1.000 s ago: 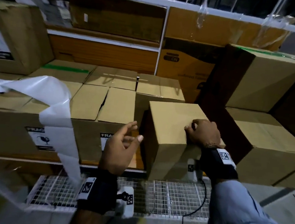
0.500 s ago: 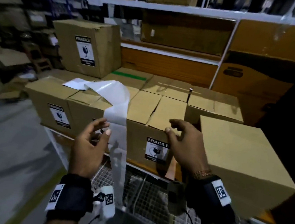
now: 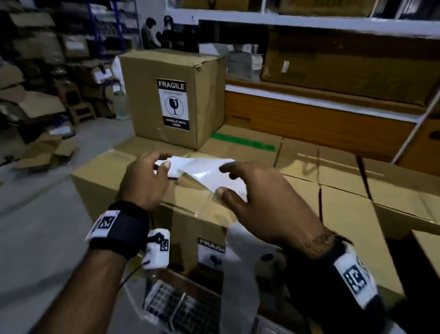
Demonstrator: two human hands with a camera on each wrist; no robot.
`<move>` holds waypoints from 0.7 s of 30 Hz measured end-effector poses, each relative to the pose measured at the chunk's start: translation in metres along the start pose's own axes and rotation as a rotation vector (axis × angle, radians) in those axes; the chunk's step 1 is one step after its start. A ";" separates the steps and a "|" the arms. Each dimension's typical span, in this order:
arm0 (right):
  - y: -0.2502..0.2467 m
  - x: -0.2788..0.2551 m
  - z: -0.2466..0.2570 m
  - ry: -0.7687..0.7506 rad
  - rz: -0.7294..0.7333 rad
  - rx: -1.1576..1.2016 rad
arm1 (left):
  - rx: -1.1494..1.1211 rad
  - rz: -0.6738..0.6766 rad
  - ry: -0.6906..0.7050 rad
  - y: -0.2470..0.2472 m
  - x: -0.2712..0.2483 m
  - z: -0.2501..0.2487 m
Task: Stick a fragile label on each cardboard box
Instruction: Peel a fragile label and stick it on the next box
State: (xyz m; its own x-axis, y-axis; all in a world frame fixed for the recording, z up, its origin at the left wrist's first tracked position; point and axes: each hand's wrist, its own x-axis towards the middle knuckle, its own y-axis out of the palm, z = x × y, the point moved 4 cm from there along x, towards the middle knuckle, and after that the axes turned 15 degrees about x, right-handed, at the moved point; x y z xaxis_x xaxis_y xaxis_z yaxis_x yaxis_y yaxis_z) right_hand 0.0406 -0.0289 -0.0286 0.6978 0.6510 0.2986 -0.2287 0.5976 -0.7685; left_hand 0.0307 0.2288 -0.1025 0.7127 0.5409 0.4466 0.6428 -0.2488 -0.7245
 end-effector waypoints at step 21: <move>0.123 0.175 -0.060 0.284 0.515 -0.233 | 0.420 0.664 0.168 0.079 0.102 0.055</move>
State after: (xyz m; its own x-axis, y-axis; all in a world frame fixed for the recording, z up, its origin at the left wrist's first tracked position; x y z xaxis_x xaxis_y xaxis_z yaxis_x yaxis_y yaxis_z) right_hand 0.1753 0.1311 -0.1048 0.6979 0.6596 -0.2792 -0.4516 0.1027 -0.8863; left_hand 0.1387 0.3083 -0.1437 0.9635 0.2493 -0.0978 -0.0654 -0.1349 -0.9887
